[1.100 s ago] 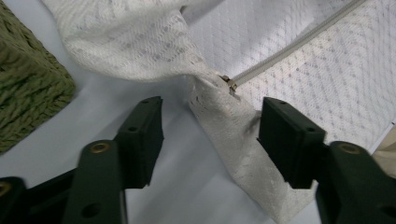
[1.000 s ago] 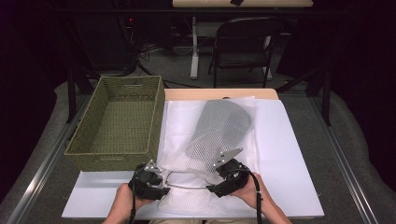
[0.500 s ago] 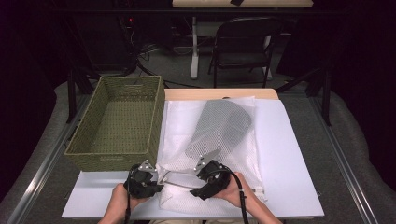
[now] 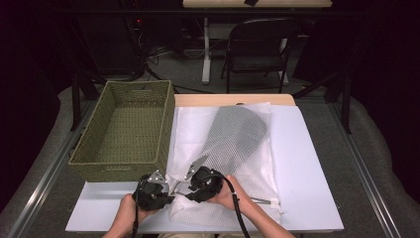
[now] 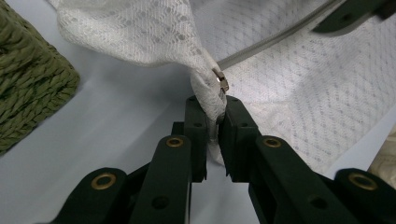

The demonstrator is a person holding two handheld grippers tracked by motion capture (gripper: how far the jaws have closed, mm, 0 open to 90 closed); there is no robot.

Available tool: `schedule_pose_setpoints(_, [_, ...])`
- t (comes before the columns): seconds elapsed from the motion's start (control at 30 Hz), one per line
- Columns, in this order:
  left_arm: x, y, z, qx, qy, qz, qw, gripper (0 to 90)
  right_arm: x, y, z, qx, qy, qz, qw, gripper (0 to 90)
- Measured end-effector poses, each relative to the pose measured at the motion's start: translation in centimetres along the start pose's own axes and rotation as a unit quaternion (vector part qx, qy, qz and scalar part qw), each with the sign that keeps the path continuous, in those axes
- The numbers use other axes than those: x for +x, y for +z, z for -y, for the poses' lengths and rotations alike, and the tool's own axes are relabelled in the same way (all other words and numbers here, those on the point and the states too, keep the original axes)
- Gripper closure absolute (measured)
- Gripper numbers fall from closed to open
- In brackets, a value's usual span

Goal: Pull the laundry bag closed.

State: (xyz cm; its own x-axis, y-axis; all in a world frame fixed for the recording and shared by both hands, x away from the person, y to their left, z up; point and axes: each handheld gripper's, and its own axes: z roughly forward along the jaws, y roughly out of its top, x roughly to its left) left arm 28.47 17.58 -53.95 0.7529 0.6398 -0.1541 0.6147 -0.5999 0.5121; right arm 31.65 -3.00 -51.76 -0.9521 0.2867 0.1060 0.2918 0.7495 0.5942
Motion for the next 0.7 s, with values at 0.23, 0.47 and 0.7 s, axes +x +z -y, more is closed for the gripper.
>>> schedule_pose_setpoints(0.23, [0.1,0.0,0.0,-0.004,-0.002,0.004,1.0000,82.4,-0.3,1.7,-0.8,0.006,-0.013,-0.005,0.9999,64.5])
schedule_pose_setpoints(0.47, [0.1,0.0,0.0,-0.004,0.000,0.008,1.0000,82.4,-0.5,2.7,-1.4,0.006,-0.036,-0.010,0.9993,64.8])
schedule_pose_setpoints(0.7, [0.0,0.0,0.0,-0.003,0.008,0.013,0.9999,82.3,-1.0,3.6,-2.1,0.003,-0.053,-0.028,0.9982,63.5])
